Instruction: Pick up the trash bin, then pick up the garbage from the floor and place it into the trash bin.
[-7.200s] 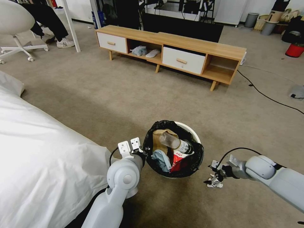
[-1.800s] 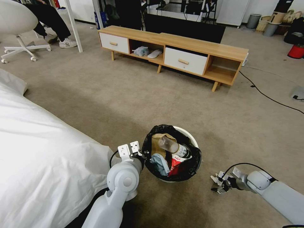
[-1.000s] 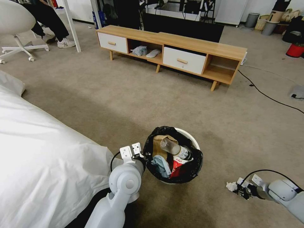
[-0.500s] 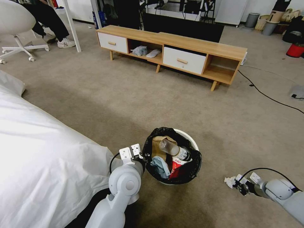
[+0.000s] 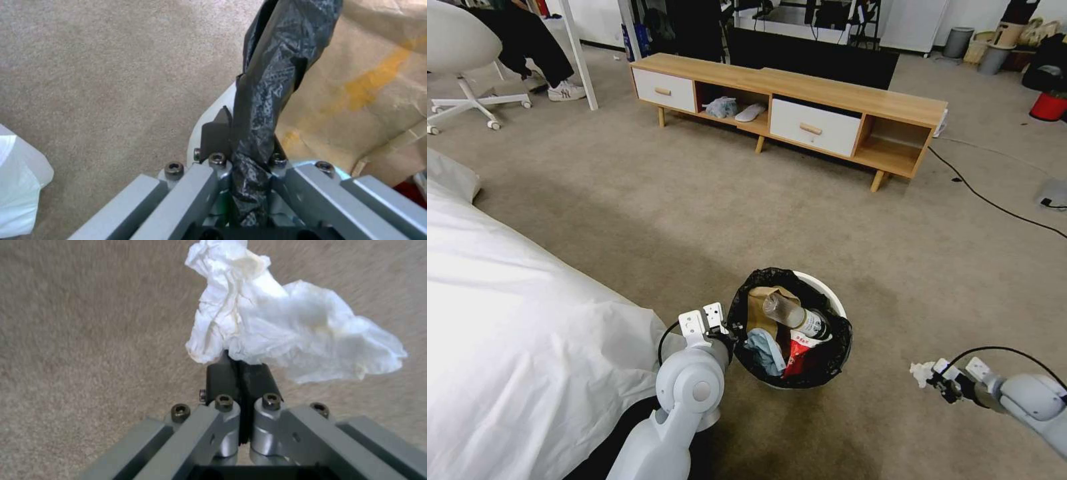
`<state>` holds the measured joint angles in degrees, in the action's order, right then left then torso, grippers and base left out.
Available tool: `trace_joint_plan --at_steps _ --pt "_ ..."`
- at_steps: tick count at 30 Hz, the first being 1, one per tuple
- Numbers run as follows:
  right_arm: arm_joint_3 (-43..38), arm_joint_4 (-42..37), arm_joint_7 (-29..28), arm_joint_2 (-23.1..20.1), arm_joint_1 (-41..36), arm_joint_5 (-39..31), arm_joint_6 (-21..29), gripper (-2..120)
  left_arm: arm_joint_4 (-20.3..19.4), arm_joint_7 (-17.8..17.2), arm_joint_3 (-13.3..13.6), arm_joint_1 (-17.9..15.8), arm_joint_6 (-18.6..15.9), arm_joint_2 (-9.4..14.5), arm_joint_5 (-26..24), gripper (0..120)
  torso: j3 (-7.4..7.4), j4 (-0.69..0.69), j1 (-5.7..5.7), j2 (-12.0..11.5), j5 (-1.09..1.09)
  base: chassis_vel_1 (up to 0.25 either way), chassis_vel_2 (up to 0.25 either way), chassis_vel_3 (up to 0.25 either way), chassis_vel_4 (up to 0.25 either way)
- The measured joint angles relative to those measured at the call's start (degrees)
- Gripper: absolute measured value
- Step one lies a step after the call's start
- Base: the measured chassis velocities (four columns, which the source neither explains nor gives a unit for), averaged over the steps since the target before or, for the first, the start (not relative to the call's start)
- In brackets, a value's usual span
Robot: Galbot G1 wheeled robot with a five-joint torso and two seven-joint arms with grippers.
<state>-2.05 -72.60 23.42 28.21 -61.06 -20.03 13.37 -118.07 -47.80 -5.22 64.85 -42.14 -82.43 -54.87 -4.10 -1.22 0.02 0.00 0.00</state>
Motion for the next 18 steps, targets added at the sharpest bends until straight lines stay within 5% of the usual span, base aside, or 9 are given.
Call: trace_joint_plan --at_steps 18 --pt "-11.4 -12.7 -3.2 -7.3 -7.0 -5.3 3.0 0 -0.4 -0.2 0.9 -1.7 0.0 2.7 -2.4 1 0.00 0.00 0.00 0.0 0.00 0.000 0.000 0.000 0.000"
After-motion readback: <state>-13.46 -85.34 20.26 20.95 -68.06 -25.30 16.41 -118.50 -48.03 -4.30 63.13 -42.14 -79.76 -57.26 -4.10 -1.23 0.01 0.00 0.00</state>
